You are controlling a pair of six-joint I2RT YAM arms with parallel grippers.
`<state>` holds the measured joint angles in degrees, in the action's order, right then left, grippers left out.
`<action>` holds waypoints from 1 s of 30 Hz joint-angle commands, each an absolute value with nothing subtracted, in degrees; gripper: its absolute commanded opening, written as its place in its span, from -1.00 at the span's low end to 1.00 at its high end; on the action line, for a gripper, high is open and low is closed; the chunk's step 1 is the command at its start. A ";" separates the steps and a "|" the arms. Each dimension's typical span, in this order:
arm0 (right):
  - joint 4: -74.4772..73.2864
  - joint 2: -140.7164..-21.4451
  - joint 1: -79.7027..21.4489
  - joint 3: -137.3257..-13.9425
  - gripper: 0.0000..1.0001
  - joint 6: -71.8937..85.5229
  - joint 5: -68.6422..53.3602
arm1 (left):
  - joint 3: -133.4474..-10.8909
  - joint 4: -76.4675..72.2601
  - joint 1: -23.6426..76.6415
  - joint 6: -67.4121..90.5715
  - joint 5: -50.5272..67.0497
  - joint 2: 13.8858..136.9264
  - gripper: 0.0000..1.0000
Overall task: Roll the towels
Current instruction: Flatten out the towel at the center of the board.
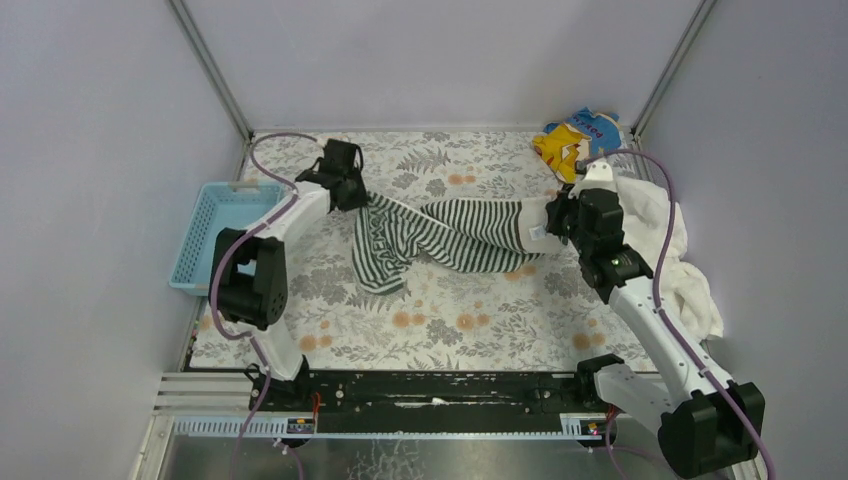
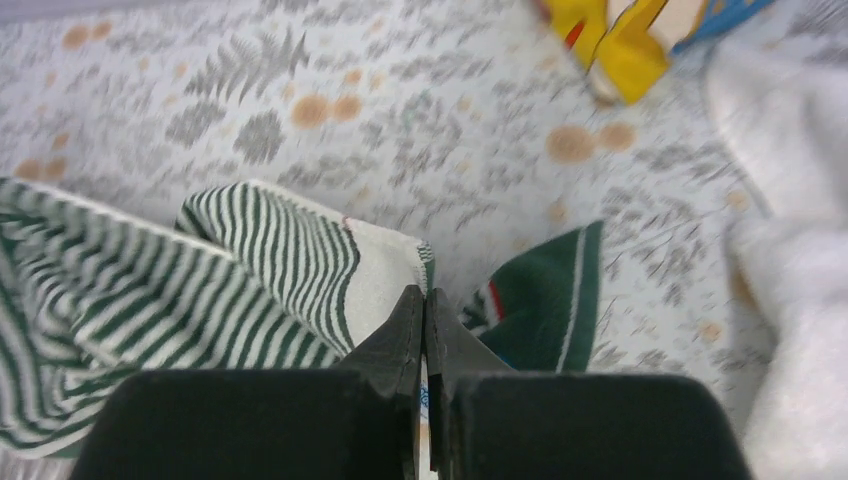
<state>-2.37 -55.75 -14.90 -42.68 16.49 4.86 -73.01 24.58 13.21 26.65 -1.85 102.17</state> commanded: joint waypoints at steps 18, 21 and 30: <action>0.83 -59.03 -14.77 -51.91 -0.89 14.38 20.06 | -37.14 9.20 7.56 40.60 -3.94 50.47 -0.51; -2.12 -58.78 -14.79 -49.14 -0.63 16.67 21.95 | -32.25 16.29 7.56 44.65 -4.23 42.78 -0.26; -8.73 -61.58 -14.77 -50.39 0.23 18.10 23.22 | -37.38 26.92 7.56 40.89 -6.66 37.91 0.35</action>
